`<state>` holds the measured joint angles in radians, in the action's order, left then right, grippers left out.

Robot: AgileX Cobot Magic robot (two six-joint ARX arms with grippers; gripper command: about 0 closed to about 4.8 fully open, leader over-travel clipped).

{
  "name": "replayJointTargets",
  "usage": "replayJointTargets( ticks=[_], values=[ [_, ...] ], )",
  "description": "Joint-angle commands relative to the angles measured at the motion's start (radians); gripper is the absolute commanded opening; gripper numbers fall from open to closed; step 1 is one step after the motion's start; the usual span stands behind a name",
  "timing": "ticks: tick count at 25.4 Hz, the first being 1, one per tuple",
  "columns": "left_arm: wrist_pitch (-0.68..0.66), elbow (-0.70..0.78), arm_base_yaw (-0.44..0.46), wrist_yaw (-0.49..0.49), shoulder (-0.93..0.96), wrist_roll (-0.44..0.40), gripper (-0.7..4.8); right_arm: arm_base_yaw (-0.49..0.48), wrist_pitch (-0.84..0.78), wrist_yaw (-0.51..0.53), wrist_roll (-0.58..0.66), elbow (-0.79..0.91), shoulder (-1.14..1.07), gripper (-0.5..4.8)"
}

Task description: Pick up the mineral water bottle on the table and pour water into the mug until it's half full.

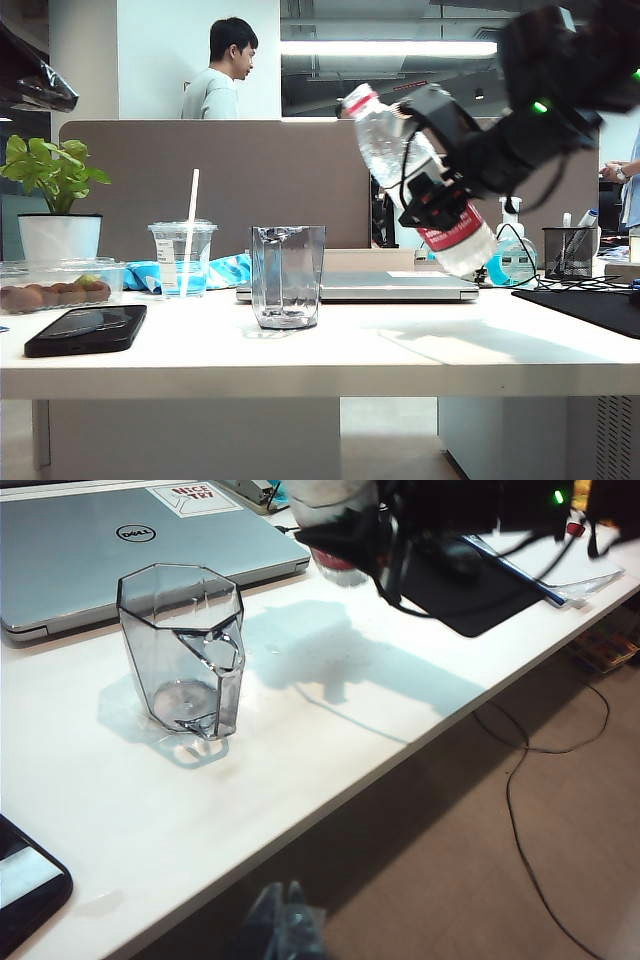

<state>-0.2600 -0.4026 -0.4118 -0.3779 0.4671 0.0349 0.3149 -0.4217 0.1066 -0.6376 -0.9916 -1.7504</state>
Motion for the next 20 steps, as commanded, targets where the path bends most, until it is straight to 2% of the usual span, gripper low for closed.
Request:
replayJointTargets(
  ticks=[1, 5, 9, 20],
  values=[
    [0.006, -0.006, 0.003, -0.003, -0.001, 0.000, -0.04, 0.044, 0.124, -0.101, -0.158, -0.099, 0.008, 2.63],
    [0.006, -0.006, 0.004, -0.003, -0.001, 0.000, -0.04, 0.087, 0.169, -0.201, -0.316, -0.161, 0.007, 2.64],
    [0.006, -0.006, 0.004, -0.003, -0.001, 0.000, -0.04, 0.091, 0.230, -0.289, -0.372, -0.178, 0.007, 2.64],
    [0.006, -0.006, 0.004, -0.003, -0.001, 0.000, -0.04, 0.091, 0.271, -0.381, -0.563, -0.178, 0.007, 2.64]
  ],
)
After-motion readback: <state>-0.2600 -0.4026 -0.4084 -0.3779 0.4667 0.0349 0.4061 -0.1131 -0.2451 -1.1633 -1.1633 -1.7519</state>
